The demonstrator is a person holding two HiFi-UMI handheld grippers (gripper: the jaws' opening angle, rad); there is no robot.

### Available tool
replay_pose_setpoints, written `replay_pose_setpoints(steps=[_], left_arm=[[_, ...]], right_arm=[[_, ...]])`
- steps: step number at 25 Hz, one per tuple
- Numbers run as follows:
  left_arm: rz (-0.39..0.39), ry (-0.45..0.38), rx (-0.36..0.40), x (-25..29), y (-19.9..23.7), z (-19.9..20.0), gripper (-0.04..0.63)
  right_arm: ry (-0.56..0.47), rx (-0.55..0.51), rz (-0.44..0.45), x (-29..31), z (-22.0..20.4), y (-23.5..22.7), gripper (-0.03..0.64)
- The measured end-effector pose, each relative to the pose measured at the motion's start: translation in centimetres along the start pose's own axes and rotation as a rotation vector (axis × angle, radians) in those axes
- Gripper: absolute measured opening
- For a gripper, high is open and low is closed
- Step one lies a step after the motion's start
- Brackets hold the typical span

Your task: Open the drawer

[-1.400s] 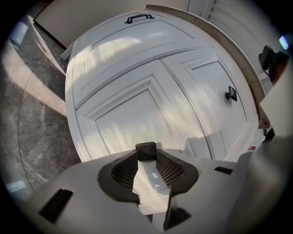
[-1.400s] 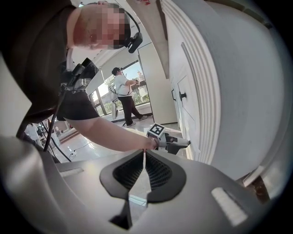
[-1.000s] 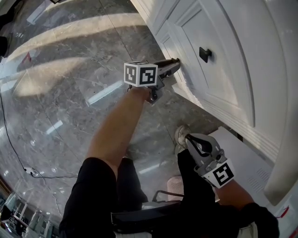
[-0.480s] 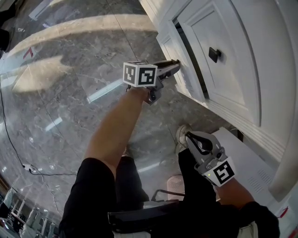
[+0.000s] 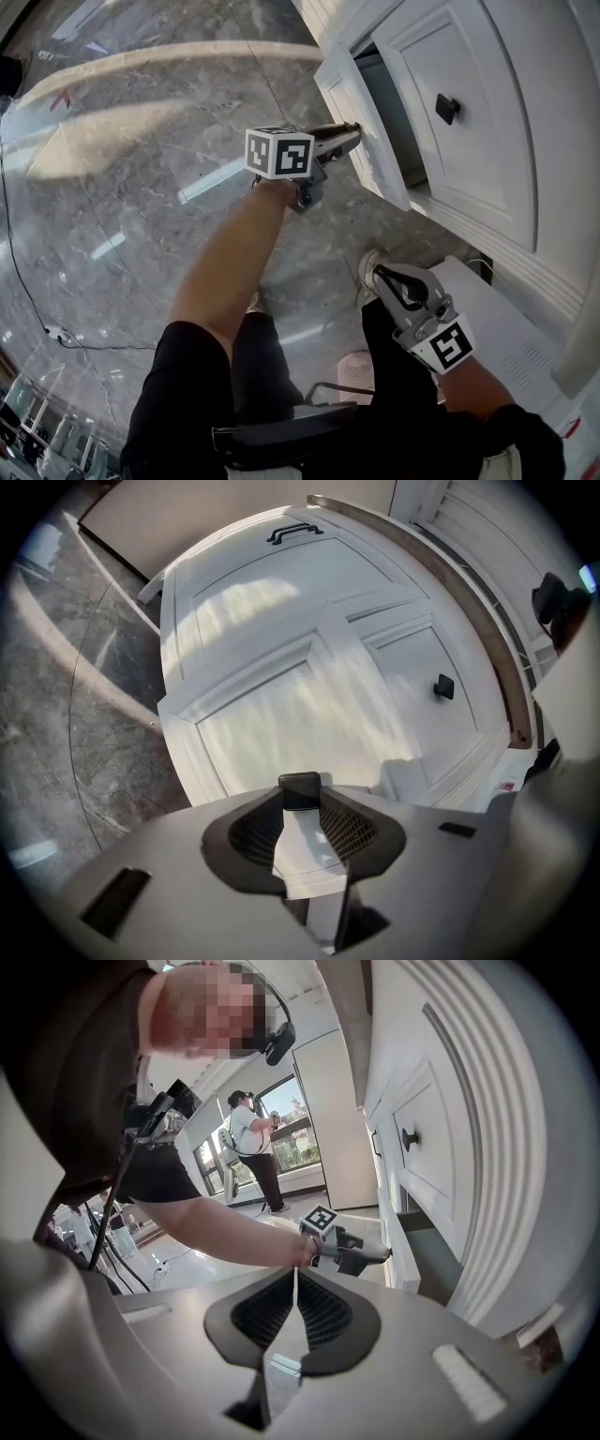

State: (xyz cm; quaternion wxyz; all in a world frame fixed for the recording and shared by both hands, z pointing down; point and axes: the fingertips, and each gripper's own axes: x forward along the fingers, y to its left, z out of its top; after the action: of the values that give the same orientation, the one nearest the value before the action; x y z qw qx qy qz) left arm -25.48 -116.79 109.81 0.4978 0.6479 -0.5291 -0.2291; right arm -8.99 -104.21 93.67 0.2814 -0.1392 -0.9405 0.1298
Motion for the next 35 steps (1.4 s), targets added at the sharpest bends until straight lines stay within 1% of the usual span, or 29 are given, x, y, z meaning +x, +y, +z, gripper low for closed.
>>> replay_pose_setpoints(steps=[5,10,15,25,29,35], left_arm=[[-0.010,0.013,-0.011,-1.1,0.0,-0.6,0.120],[0.007,0.008,-0.001,-2.3,0.4,-0.6,0.120],[-0.004,0.014,-0.015,-3.2,0.4,-1.1,0.120],[-0.005,0.019,-0.016,-5.0,0.6,-1.5,0.120],[-0.012,0.019,-0.019,-5.7,0.7,-1.6,0.120],[0.004,0.018,-0.017,-6.9,1.0,-1.7,0.120]], right_arm=[[-0.002,-0.009,0.011,0.4,0.2,0.7,0.000],[0.000,-0.015,0.013,0.8,0.2,1.3,0.000],[0.008,-0.016,0.010,1.1,0.1,1.8,0.000],[0.006,-0.022,0.012,1.7,0.4,2.6,0.000],[0.011,-0.023,0.014,2.1,0.4,2.7,0.000],[0.010,-0.030,0.005,2.2,1.0,2.3,0.000]])
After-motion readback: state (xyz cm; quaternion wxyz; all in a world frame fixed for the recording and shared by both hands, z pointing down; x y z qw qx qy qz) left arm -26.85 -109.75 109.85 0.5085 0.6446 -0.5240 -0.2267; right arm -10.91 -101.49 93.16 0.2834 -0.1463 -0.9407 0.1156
